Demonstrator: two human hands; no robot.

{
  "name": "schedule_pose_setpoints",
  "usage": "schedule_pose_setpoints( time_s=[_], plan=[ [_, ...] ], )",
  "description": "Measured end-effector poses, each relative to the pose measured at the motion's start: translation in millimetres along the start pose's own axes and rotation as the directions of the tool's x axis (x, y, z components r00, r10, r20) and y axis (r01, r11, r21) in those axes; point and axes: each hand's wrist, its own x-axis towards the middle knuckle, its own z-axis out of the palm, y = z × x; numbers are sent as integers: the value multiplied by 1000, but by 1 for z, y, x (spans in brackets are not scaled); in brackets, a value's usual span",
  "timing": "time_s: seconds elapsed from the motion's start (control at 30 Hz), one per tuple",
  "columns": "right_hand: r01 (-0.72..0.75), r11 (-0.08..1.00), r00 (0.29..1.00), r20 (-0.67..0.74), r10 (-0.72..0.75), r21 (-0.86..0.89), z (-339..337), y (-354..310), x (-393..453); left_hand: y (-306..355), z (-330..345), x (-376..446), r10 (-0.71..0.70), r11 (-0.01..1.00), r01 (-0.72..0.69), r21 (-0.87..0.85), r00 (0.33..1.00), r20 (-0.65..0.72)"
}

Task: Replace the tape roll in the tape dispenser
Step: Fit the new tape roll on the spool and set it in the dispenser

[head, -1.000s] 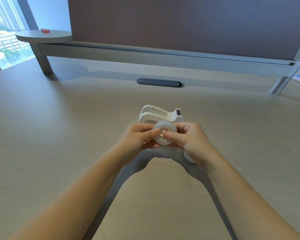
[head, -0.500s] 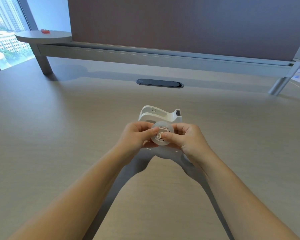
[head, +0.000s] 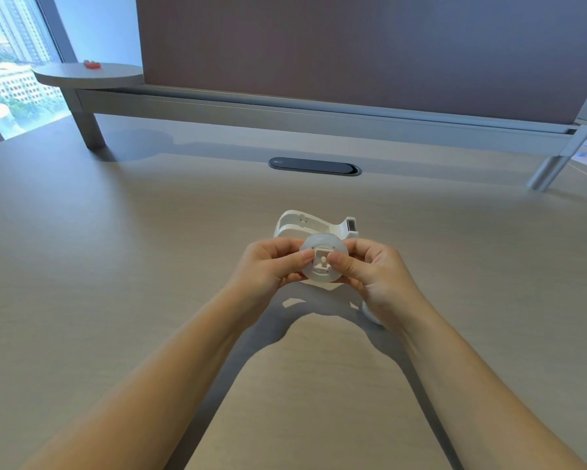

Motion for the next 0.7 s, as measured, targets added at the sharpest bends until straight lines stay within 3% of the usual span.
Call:
schedule_pose_setpoints(
  time_s=[0.4, 0.57, 0.7],
  plan=[
    [44, 999, 998, -33, -44, 4, 2, -1, -1, 1, 2, 2, 68, 997, -66, 48, 997, -40],
    [137, 977, 988, -46, -146, -163, 4, -8, 2, 11, 0, 6, 136, 962, -118, 248, 989, -56],
    [232, 940, 967, -46, -251, -250, 4, -18, 11, 26, -5, 16, 228, 830, -199, 520, 974, 9]
  ],
)
